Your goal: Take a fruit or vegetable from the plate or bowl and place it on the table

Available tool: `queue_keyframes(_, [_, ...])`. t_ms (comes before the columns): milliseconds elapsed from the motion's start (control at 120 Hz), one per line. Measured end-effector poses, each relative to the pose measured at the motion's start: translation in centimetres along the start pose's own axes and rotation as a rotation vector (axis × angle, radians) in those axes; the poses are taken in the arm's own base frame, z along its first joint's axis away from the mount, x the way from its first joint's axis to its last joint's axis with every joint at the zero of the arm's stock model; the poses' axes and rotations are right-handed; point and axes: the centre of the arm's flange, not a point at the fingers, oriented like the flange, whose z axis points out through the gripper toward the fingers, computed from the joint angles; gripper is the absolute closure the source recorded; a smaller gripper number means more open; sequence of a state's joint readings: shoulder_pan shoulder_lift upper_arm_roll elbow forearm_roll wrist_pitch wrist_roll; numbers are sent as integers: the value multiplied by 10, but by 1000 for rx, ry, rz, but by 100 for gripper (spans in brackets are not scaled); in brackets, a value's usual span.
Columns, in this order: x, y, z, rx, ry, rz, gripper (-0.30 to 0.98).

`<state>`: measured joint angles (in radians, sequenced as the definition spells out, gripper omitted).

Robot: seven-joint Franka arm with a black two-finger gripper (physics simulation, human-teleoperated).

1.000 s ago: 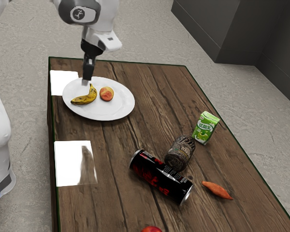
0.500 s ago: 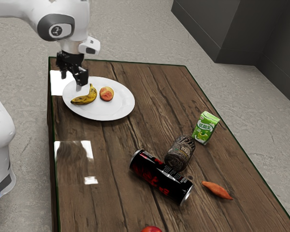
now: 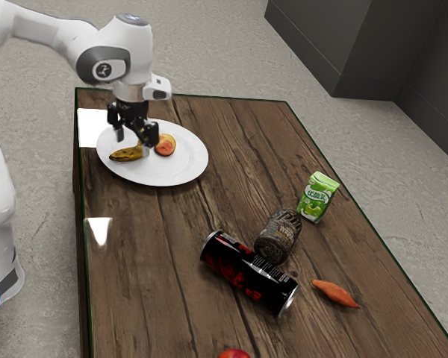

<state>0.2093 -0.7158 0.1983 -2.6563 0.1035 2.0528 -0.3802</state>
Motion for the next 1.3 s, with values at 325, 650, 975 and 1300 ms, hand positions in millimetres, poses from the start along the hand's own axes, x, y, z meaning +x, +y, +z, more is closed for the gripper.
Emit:
queue_keyframes(325, [17,-6,23,50,-3,-65,3])
queue_keyframes(650, [28,-8,35,56,9,-114,4])
queue_keyframes(975, [32,-15,40,49,6,-157,7])
queue_keyframes(1300, [33,-16,44,51,-2,-175,19])
